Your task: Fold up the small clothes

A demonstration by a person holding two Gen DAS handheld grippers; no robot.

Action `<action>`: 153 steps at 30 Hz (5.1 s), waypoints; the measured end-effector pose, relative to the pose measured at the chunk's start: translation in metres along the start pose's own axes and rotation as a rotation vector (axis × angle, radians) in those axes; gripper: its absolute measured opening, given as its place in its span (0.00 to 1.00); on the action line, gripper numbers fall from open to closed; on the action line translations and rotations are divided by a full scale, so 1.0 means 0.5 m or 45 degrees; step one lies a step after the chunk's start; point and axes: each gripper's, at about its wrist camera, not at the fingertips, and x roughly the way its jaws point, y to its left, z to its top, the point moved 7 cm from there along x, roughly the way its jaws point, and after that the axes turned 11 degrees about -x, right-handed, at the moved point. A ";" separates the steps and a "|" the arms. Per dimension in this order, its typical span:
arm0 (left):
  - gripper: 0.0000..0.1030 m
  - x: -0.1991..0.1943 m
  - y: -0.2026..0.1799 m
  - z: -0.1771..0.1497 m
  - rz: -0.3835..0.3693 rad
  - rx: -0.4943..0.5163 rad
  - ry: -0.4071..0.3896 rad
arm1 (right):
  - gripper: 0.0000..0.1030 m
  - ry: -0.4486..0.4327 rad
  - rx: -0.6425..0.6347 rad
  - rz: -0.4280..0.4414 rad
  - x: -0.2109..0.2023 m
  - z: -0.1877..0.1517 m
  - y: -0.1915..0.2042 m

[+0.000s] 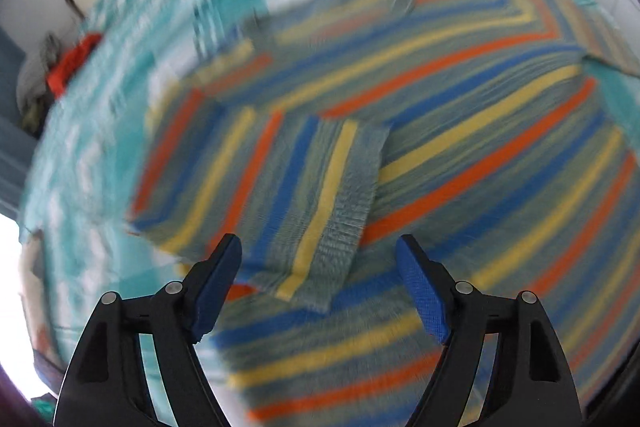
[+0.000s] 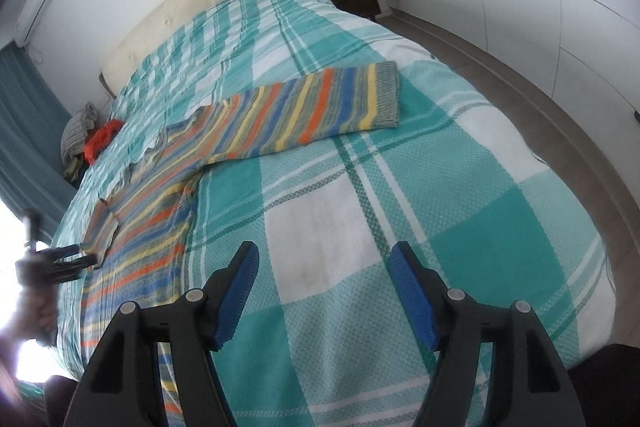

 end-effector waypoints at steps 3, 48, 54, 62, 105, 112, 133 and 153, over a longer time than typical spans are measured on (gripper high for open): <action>0.04 0.009 0.030 0.005 -0.090 -0.150 -0.009 | 0.66 0.016 -0.051 -0.003 0.009 -0.003 0.018; 0.92 -0.097 0.399 -0.274 -0.034 -0.939 -0.197 | 0.73 -0.033 -0.332 -0.178 0.055 0.040 0.074; 1.00 0.001 0.436 -0.216 0.091 -0.972 -0.148 | 0.74 -0.004 -0.373 -0.262 0.139 0.039 0.075; 1.00 -0.013 0.432 -0.238 0.131 -0.928 -0.343 | 0.88 -0.040 -0.394 -0.222 0.166 0.010 0.067; 1.00 -0.007 0.430 -0.236 0.132 -0.934 -0.357 | 0.94 -0.047 -0.393 -0.186 0.173 0.009 0.075; 1.00 -0.007 0.429 -0.235 0.132 -0.933 -0.357 | 0.94 -0.047 -0.393 -0.185 0.173 0.010 0.076; 1.00 -0.007 0.430 -0.236 0.132 -0.934 -0.357 | 0.94 -0.048 -0.393 -0.184 0.173 0.010 0.076; 1.00 -0.007 0.430 -0.236 0.132 -0.934 -0.357 | 0.94 -0.048 -0.394 -0.185 0.174 0.010 0.076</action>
